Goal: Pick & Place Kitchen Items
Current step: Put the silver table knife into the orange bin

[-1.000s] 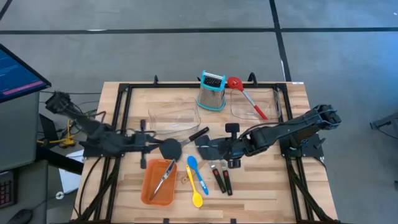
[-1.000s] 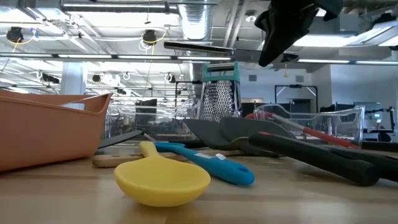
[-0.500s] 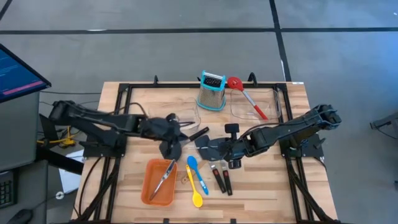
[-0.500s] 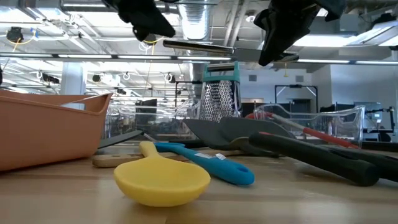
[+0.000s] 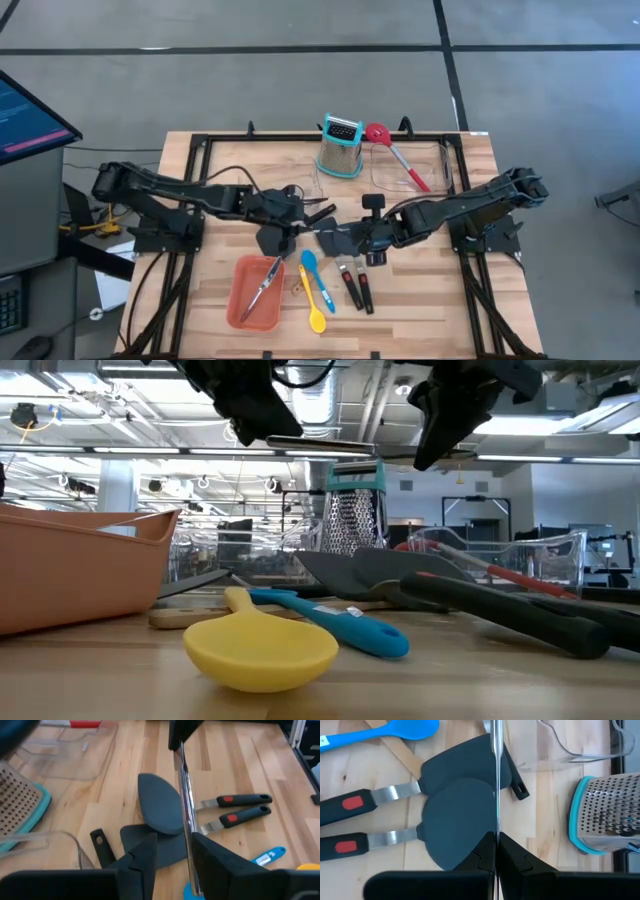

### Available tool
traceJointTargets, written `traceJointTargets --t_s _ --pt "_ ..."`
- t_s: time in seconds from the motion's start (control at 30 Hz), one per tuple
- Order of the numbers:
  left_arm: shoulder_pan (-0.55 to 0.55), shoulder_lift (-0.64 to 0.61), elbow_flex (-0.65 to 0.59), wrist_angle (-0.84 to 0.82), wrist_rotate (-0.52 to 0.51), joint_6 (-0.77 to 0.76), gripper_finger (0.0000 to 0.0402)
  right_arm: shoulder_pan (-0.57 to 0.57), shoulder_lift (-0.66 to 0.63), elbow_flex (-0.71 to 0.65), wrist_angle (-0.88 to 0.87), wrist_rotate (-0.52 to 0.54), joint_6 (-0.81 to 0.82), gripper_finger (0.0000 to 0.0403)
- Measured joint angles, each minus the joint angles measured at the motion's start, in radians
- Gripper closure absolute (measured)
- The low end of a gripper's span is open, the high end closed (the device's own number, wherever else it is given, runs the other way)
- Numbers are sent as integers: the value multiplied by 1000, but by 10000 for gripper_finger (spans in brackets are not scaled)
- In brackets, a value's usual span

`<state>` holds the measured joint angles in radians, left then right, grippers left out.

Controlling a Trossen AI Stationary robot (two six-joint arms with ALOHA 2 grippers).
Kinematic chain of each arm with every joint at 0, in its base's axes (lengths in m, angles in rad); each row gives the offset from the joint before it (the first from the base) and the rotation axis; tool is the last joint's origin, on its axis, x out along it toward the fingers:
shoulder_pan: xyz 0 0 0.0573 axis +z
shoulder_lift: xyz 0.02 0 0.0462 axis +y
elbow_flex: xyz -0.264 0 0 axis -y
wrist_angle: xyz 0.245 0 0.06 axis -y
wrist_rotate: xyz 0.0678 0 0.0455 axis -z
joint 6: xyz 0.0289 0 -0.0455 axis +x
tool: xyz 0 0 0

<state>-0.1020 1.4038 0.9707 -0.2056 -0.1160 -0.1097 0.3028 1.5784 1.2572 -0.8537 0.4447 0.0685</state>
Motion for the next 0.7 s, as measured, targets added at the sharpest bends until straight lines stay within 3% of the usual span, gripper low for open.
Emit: traceJointTargets --t_s 0.33,0.7 --pt "4 20 0 85 0 26 275 -12 0 0 -6 2 0 403" --pt "19 146 -1 153 -3 52 275 -12 0 0 -6 2 -8 403"
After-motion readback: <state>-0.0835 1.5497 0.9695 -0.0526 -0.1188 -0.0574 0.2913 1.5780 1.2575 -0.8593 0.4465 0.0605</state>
